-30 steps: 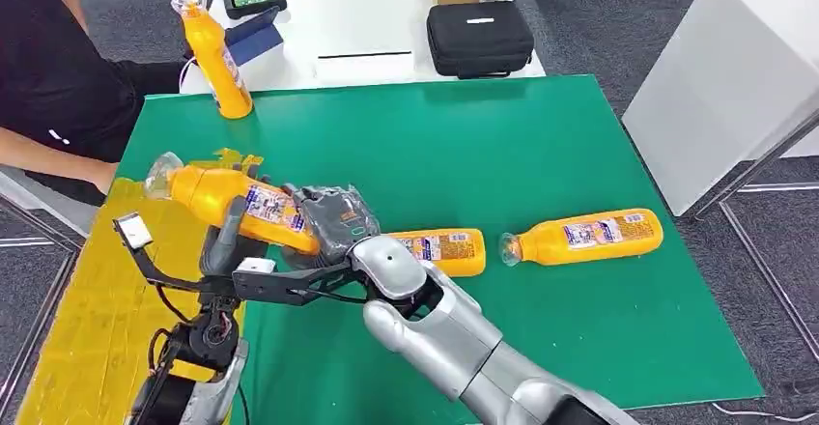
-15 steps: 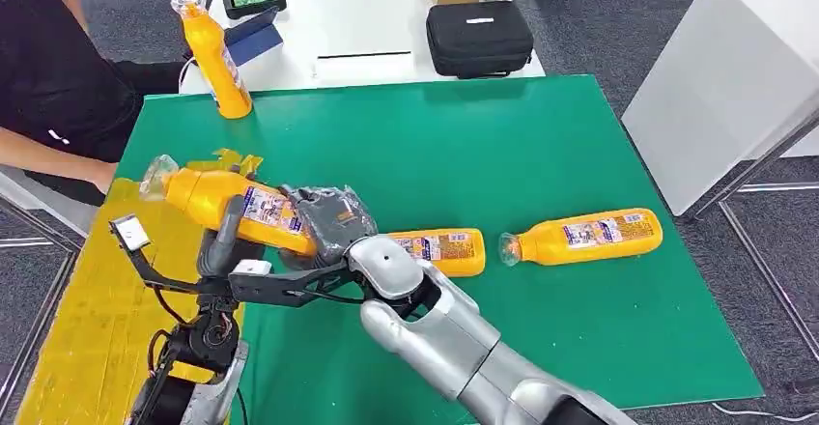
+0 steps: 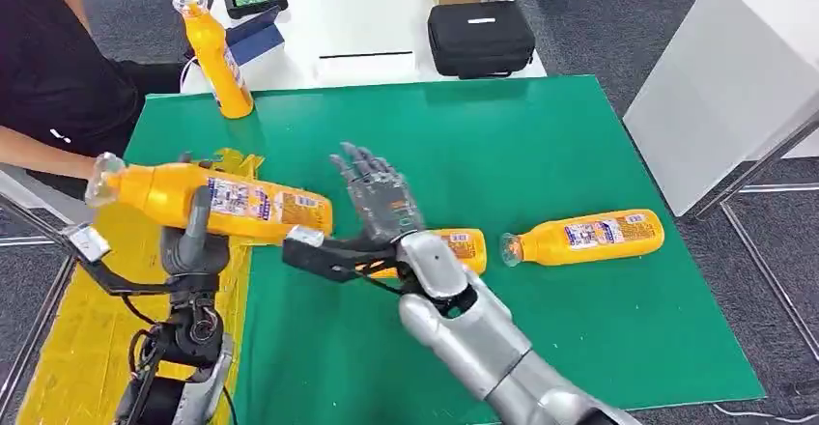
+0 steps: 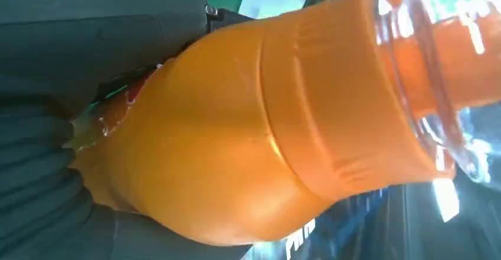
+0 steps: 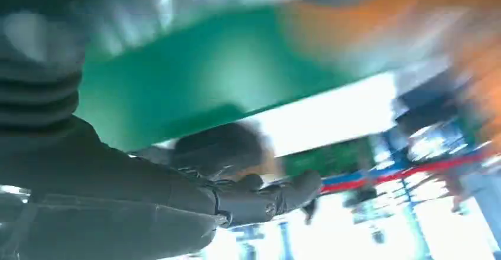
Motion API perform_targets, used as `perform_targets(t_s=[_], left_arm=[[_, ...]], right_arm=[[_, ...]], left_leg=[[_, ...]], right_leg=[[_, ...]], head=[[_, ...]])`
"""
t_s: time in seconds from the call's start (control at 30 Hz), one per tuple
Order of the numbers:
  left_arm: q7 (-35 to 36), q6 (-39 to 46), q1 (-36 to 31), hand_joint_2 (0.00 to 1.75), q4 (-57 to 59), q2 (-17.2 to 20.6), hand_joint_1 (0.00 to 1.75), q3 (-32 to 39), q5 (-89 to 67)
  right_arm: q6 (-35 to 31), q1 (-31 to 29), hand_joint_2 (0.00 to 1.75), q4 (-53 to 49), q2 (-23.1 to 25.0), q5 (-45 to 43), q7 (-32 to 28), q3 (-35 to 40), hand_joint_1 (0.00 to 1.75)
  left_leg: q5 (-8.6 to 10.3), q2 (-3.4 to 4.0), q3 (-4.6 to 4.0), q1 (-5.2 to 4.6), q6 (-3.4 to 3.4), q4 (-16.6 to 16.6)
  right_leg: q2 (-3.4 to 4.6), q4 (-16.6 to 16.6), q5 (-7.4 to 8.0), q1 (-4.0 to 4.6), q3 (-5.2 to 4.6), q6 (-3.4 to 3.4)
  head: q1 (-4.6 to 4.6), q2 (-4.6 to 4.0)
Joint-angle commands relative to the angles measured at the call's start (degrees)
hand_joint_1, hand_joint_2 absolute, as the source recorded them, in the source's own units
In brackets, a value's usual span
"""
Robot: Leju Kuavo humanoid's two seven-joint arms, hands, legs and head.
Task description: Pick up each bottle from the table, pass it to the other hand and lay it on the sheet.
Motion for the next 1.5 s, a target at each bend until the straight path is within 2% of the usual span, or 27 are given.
perform_targets(t_s=[0.03,0.13,0.2,0.27,0.4,0.47,0.53,0.57,0.6,0.67,0.77,0.87,0.93,0.97,1.17,1.2,1.23,1.27,1.3,1.33,1.4,1.47,1.5], left_arm=[[-1.1,3.3,-1.9,1.75,1.6,0.8,1.75,7.2,-7.4],[-1.1,3.2,-1.9,1.75,1.5,0.5,1.75,7.1,-7.6],[-1.1,3.2,-1.9,1.75,1.5,0.5,1.75,7.1,-7.6],[-1.1,3.2,-1.9,1.75,1.5,0.5,1.75,7.1,-7.6],[-5.2,14.3,-2.6,1.75,5.1,3.3,1.75,8.2,-22.4],[-7.6,22.6,-3.9,1.75,9.3,5.5,1.75,7.5,-34.9],[-6.9,33.1,-6.0,1.75,16.9,7.0,1.75,6.2,-57.2],[-6.1,33.1,-6.3,1.75,18.1,6.5,1.75,7.3,-62.7],[-2.4,33.1,-7.1,1.75,21.6,6.2,1.75,8.0,-74.2],[6.3,31.2,-9.6,1.75,30.1,8.0,1.75,3.0,-84.2],[13.2,28.2,-11.5,1.75,34.6,8.4,1.75,-0.2,-92.0],[20.0,24.1,-14.0,1.75,39.1,8.6,1.75,-4.2,-101.6],[21.1,22.2,-15.2,1.75,41.0,8.1,1.75,-5.1,-103.4],[21.0,21.0,-15.9,1.75,42.2,8.0,1.75,-5.6,-103.8],[20.6,16.9,-17.7,1.75,46.0,7.6,1.75,-6.5,-104.2],[20.6,15.7,-17.7,1.75,46.5,7.7,1.75,-6.5,-104.0],[20.7,15.2,-17.7,1.75,46.6,7.6,1.75,-6.3,-103.8],[20.8,14.0,-17.8,1.75,46.7,7.7,0.19,-6.3,-103.6],[21.0,12.8,-17.7,1.75,46.7,7.7,0.0,-6.0,-103.4],[21.1,12.2,-17.7,0.0,46.7,7.7,0.0,-5.8,-103.1],[21.1,12.2,-17.7,0.0,46.7,7.7,0.0,-5.8,-103.1],[21.1,12.2,-17.7,0.0,46.7,7.7,0.0,-5.8,-103.1],[21.1,12.2,-17.7,0.0,46.7,7.7,0.0,-5.8,-103.1]], right_arm=[[1.2,3.4,0.0,-10.9,-6.8,-0.2,-1.9,-11.1,0.0],[1.3,3.5,0.0,-10.6,-6.4,0.1,-1.9,-10.9,0.0],[1.3,3.5,0.0,-10.6,-6.4,0.1,-1.9,-10.9,0.0],[1.3,3.5,0.0,-10.6,-6.4,0.1,-1.9,-10.9,0.0],[0.7,4.6,0.0,-12.1,-9.0,-2.1,-2.6,-13.1,0.0],[0.9,4.4,0.0,-11.3,-10.0,-3.8,-4.2,-13.6,0.0],[2.2,4.5,0.0,-9.8,-11.2,-6.8,-6.7,-13.4,0.0],[2.6,4.6,0.0,-9.6,-11.3,-7.4,-7.0,-13.2,0.0],[3.5,4.9,0.0,-9.6,-11.4,-8.7,-7.5,-12.9,0.0],[4.3,6.2,0.0,-10.5,-12.3,-9.3,-7.3,-12.0,0.0],[5.0,6.2,0.0,-10.4,-12.5,-9.6,-7.0,-11.2,0.0],[7.1,5.4,0.0,-9.9,-12.6,-10.2,-6.4,-10.4,0.0],[8.3,5.4,0.0,-10.0,-12.7,-10.1,-6.0,-9.9,0.0],[9.1,5.6,0.0,-10.3,-12.9,-10.1,-5.8,-9.6,0.0],[12.2,6.1,0.0,-11.3,-13.8,-9.4,-5.2,-7.9,0.0],[13.1,6.3,1.75,-11.7,-13.9,-9.3,-5.2,-7.5,0.0],[13.5,6.4,1.75,-11.9,-14.0,-9.1,-5.2,-7.1,0.0],[14.6,6.4,1.75,-12.1,-14.2,-8.8,-5.0,-6.6,0.0],[15.7,6.3,1.75,-12.0,-14.3,-8.3,-4.7,-5.9,0.0],[16.1,6.1,1.75,-11.9,-14.3,-8.3,-4.5,-5.7,0.0],[16.1,6.1,1.75,-11.9,-14.3,-8.3,-4.5,-5.7,0.0],[16.1,6.1,1.75,-11.9,-14.3,-8.3,-4.5,-5.7,0.0],[16.1,6.1,1.75,-11.9,-14.3,-8.3,-4.5,-5.7,0.0]], left_leg=[[-0.06,-0.14,0.19,0.03,-0.02,0.0],[-0.14,-0.12,0.39,0.03,-0.04,0.0],[-0.02,-0.05,0.09,0.01,-0.01,0.0],[-0.16,-0.07,0.4,0.03,-0.03,0.0],[-0.1,-0.08,0.33,0.02,-0.01,0.0],[-0.03,-0.11,0.23,0.01,-0.01,-0.1],[-0.01,-0.18,0.3,0.01,-0.01,-0.1],[0.0,-0.19,0.31,-0.02,-0.01,-0.1],[-0.03,-0.21,0.49,-0.01,-0.02,-0.1],[0.02,-0.18,0.34,-0.04,-0.01,-0.1],[0.0,-0.36,0.54,-0.03,-0.02,-0.2],[-0.01,-0.08,0.22,-0.03,0.0,-0.1],[-0.12,-0.1,0.54,-0.02,-0.03,-0.1],[0.0,-0.15,0.22,-0.02,-0.01,-0.1],[-0.05,-0.08,0.28,0.0,0.0,0.0],[-0.03,-0.07,0.24,-0.01,0.01,0.0],[-0.07,-0.09,0.35,-0.01,0.0,0.0],[-0.06,-0.07,0.32,-0.01,-0.01,0.0],[-0.1,-0.08,0.44,0.0,-0.02,0.0],[-0.07,-0.05,0.38,-0.01,-0.01,0.0],[-0.02,0.03,0.17,0.0,0.0,0.0],[-0.12,0.04,0.44,-0.01,-0.02,0.0],[-0.03,-0.01,0.21,-0.01,0.0,0.0]], right_leg=[[-0.19,0.0,-0.11,0.04,0.26,-0.02],[-0.19,0.0,-0.2,0.05,0.44,-0.04],[-0.09,0.0,-0.04,0.01,0.11,-0.02],[-0.15,0.0,-0.2,0.05,0.42,-0.04],[-0.15,0.0,-0.15,0.04,0.35,-0.02],[-0.16,-0.1,-0.08,0.02,0.25,-0.01],[-0.24,-0.1,-0.1,0.02,0.34,-0.02],[-0.24,-0.1,-0.09,-0.01,0.33,-0.02],[-0.28,-0.1,-0.14,0.01,0.53,-0.03],[-0.25,-0.1,-0.08,-0.03,0.35,-0.03],[-0.48,-0.2,-0.15,-0.02,0.63,-0.03],[-0.19,0.0,-0.04,-0.02,0.24,-0.01],[-0.24,0.0,-0.19,0.0,0.56,-0.05],[-0.24,0.0,-0.07,-0.01,0.24,-0.03],[-0.18,0.0,-0.09,0.01,0.3,-0.02],[-0.17,0.0,-0.06,0.01,0.26,-0.02],[-0.2,0.0,-0.11,0.0,0.38,-0.03],[-0.18,0.0,-0.09,0.0,0.33,-0.02],[-0.21,0.0,-0.15,0.01,0.47,-0.04],[-0.17,0.0,-0.11,0.0,0.4,-0.03],[-0.06,0.0,-0.01,0.01,0.17,-0.02],[-0.08,0.0,-0.12,0.01,0.43,-0.04],[-0.1,0.0,-0.03,0.0,0.21,-0.02]], head=[[0.02,0.0],[0.02,0.0],[0.02,0.0],[0.02,0.0],[0.02,0.0],[0.02,0.0],[0.04,0.0],[0.02,0.0],[0.02,0.0],[0.0,0.0],[0.04,0.0],[0.02,0.0],[0.04,0.0],[0.02,0.0],[0.02,0.0],[0.04,0.0],[0.02,0.0],[0.02,0.0],[0.0,0.0],[0.02,0.0],[0.02,0.0],[0.02,0.0],[0.02,0.0]])
